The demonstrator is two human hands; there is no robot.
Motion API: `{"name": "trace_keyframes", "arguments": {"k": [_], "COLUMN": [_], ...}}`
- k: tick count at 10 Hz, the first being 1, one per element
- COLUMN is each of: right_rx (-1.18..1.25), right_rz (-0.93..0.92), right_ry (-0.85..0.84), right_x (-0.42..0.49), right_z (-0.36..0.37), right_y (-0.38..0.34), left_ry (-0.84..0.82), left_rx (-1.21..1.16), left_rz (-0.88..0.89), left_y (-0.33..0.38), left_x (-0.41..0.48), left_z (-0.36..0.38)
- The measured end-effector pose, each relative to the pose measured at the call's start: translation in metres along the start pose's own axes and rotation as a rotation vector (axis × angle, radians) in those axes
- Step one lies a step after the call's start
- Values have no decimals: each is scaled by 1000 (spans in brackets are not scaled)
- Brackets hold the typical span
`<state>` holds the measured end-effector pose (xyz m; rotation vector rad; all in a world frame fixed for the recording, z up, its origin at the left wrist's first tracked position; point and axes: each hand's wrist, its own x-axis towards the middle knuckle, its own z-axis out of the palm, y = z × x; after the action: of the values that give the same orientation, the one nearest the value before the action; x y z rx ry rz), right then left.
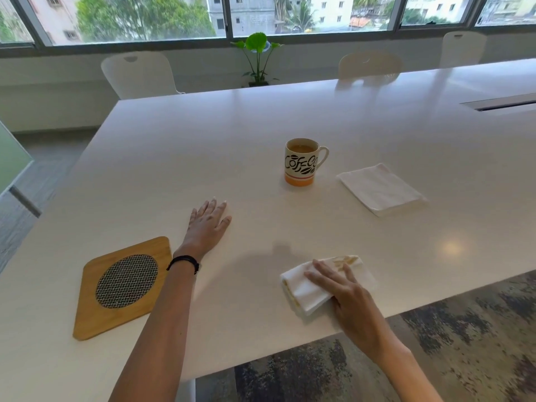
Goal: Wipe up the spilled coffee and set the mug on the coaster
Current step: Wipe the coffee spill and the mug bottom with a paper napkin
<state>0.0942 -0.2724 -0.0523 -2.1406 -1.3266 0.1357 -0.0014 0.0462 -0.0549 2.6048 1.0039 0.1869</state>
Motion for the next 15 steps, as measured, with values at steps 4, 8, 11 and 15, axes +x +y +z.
{"name": "trace_keyframes", "arguments": {"k": [4, 8, 11, 15], "right_rx": [89, -36, 47, 215], "right_rz": [-396, -348, -132, 39], "right_ry": [-283, -96, 7, 34], "right_x": [-3, -17, -29, -40], "right_z": [6, -30, -36, 18], "right_y": [-9, 36, 51, -34], "left_ry": [-3, -11, -11, -8], "left_rx": [14, 13, 8, -17], "left_rz": [-5, 4, 32, 42], "left_y": [2, 3, 8, 9], "left_x": [-1, -4, -9, -12], "left_z": [-1, -1, 2, 1]}}
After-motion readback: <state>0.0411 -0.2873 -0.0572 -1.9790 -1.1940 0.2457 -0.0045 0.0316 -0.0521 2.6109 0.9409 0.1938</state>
